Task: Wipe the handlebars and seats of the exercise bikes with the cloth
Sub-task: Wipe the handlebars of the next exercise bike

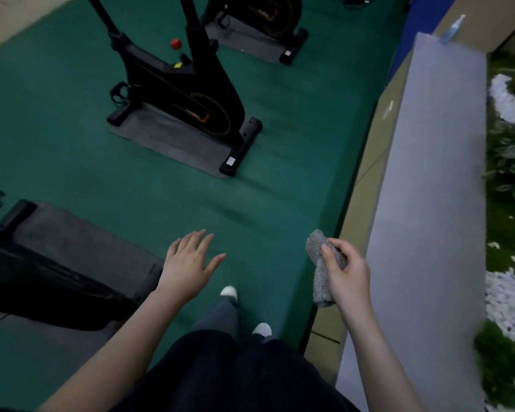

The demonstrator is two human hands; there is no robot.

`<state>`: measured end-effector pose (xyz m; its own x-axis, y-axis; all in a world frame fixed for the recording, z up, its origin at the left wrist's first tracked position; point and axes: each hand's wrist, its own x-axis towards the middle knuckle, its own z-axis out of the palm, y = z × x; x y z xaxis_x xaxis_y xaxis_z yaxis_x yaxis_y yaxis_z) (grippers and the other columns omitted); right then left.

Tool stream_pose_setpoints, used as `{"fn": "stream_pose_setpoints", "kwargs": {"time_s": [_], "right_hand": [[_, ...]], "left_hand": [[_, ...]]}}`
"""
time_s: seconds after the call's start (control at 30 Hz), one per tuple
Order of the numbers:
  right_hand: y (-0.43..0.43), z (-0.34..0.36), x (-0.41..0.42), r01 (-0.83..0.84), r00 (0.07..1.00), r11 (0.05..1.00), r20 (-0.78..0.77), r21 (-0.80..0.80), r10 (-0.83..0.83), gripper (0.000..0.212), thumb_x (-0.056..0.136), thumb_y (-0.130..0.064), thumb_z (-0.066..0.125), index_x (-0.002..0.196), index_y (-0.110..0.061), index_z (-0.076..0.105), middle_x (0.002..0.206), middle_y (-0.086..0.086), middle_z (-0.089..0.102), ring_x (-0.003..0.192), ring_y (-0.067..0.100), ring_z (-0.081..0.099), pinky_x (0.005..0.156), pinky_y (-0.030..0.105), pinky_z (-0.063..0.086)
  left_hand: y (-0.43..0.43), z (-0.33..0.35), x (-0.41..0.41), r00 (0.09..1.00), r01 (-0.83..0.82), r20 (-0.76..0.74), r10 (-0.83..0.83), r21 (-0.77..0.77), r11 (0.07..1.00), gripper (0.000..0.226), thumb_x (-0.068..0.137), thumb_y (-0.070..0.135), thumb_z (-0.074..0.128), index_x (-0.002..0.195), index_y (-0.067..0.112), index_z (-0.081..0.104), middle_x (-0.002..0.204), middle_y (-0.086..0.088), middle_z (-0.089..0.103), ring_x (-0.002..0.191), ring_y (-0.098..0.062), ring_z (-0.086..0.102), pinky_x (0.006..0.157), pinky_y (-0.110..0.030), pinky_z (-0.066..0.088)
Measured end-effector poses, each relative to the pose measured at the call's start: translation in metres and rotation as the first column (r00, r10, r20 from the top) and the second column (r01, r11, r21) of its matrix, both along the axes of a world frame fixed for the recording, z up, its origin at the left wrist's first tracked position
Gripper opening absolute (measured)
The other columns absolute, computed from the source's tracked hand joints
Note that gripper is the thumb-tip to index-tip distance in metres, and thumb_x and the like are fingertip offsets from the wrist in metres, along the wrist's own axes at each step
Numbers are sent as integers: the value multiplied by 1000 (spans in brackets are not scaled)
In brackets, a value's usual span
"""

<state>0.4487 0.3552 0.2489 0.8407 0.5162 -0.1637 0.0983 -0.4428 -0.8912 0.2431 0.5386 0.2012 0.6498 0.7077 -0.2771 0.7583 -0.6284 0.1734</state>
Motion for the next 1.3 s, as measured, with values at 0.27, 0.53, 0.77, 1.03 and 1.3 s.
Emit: {"fn": "stream_pose_setpoints", "kwargs": {"time_s": [0.27, 0.53, 0.77, 1.03, 1.3], "right_hand": [[118, -6, 48, -87, 996, 996, 15, -11, 88, 7, 92, -15, 60, 98, -17, 64, 101, 7, 65, 97, 24, 62, 89, 47, 50], [257, 10, 68, -243, 965, 969, 93, -38, 245, 8, 91, -16, 61, 94, -24, 63, 99, -5, 62, 94, 7, 57, 80, 19, 41], [362, 12, 60, -478, 873, 876, 81, -58, 481, 8, 89, -9, 63, 93, -15, 66, 98, 2, 64, 93, 14, 59, 80, 15, 41], [478, 10, 59, -717, 693, 696, 71, -32, 717, 9, 88, -9, 63, 94, -15, 67, 98, 0, 64, 93, 12, 59, 75, 5, 37], [608, 19, 90, -859, 511, 512, 99, 6, 854, 9, 90, -10, 62, 94, -16, 66, 99, 2, 65, 93, 9, 59, 79, 12, 40]], "left_hand": [[103, -11, 38, 996, -87, 21, 86, 11, 996, 65, 95, 58, 32, 148, 21, 30, 156, -1, 27, 144, -18, 20, 117, -37, 12], [222, 0, 54, 969, -232, 98, 228, 32, 972, 65, 95, 59, 30, 148, 21, 31, 156, -1, 28, 143, -20, 22, 117, -38, 14], [263, -8, 21, 896, -442, 22, 443, -29, 897, 67, 95, 60, 27, 151, 23, 21, 160, 2, 15, 146, -18, 14, 118, -36, 12], [310, -7, 7, 746, -665, -46, 664, -19, 746, 68, 96, 61, 24, 152, 23, 18, 160, 2, 12, 147, -16, 7, 119, -37, 5], [390, 10, 46, 556, -831, 54, 829, 21, 556, 68, 96, 60, 25, 151, 22, 20, 160, 2, 13, 148, -16, 5, 119, -38, 3]]}}
